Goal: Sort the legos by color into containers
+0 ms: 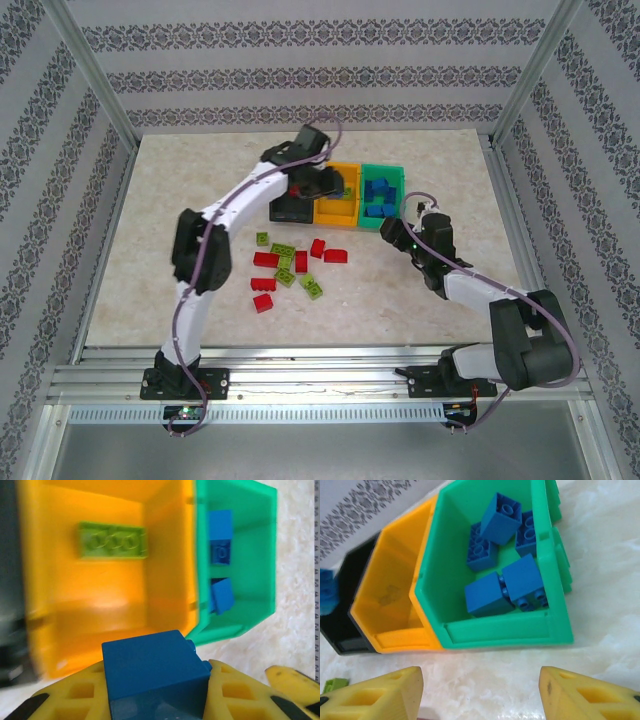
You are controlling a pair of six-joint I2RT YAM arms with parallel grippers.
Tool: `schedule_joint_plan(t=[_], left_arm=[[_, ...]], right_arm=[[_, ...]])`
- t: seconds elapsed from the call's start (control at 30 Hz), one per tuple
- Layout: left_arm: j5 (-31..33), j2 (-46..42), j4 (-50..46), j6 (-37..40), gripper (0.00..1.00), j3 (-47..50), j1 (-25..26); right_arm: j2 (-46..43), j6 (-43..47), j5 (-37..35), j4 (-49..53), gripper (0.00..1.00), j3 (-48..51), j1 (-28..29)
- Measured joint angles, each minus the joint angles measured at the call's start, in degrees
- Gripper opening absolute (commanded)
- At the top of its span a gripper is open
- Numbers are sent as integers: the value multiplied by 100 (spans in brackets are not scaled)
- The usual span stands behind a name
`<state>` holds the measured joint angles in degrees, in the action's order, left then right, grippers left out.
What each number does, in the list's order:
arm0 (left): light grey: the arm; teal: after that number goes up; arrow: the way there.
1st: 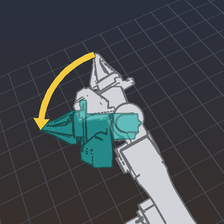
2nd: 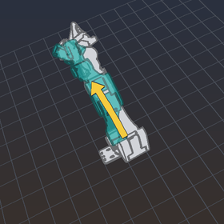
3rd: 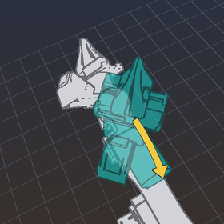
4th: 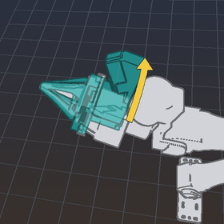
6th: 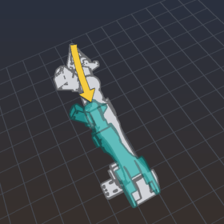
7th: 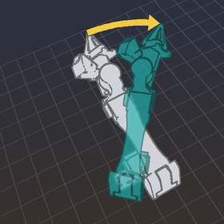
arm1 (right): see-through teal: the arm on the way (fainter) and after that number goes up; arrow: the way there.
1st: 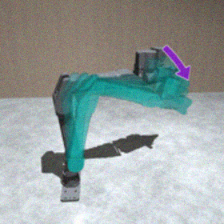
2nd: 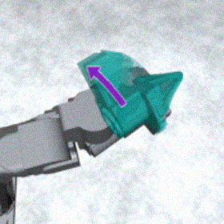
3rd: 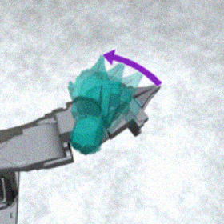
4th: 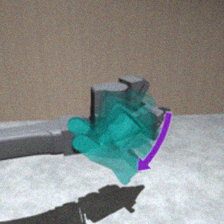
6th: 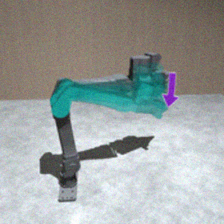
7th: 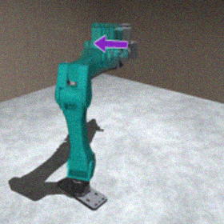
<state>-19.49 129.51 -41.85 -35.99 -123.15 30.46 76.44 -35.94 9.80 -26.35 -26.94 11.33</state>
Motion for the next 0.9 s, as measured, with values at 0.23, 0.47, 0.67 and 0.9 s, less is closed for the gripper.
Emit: schedule_joint_plan(t=[0.23,0.47,0.67,0.9], left_arm=[[-129,1738,-382,-125,49,-2747,422],[-260,2015,-361,-400,74,-2817,398],[-229,1532,-378,-166,79,-2144,393],[-55,-1172,546,79,79,1694,339]], right_arm=[[-125,-42,138,-140,63,168,-111],[-992,15,466,431,63,177,-133],[-1665,302,560,1443,63,177,332],[-1320,551,601,2197,65,151,1172]])
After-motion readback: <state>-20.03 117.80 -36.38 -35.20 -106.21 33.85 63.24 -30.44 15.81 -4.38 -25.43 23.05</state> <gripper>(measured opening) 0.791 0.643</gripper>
